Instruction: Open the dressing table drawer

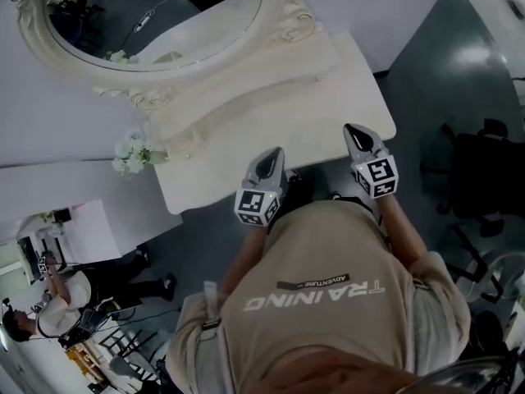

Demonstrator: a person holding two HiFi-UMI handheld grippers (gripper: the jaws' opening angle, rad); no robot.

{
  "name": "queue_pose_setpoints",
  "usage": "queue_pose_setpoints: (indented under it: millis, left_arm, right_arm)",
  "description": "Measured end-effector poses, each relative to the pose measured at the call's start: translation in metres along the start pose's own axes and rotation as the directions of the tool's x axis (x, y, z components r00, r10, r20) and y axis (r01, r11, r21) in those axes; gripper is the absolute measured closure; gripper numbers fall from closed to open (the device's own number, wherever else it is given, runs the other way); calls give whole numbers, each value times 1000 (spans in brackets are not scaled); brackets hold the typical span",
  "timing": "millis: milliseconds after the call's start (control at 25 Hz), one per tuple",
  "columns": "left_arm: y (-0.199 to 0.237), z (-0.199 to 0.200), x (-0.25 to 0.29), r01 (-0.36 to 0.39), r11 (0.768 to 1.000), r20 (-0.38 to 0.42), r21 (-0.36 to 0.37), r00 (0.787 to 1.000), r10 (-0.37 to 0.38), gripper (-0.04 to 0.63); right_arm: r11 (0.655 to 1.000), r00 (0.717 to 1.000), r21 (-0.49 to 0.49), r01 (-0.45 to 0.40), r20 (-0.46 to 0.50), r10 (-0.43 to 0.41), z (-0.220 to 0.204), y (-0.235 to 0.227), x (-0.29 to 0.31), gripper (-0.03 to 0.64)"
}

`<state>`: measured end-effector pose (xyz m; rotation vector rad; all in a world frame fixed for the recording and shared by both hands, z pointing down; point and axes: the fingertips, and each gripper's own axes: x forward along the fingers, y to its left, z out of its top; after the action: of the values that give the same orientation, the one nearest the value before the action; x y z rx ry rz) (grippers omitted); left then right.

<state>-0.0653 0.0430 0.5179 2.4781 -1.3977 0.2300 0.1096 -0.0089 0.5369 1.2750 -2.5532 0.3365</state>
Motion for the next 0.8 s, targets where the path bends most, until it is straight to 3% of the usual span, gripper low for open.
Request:
queue_pose_setpoints:
  millis: [280,400,560,800]
  left_arm:
    - [44,-6,12,101,995,-27,-17,995,-101,588]
    - [53,-4,20,119,993,-30,-5,992,-119,588]
    - [66,11,30,105,994,-5,9,994,-105,588]
    - [77,23,39,38,999,-21,-3,999,-38,588]
  right_arm:
    - [997,997,20,78,-13,-77,20,17,41,614]
    - [999,998,9,45,-52,-44,15,28,52,614]
    - [1000,993,-15,-4,-115,2,4,30,71,614]
    - [1000,980,15,1,-197,3,-23,-4,109,614]
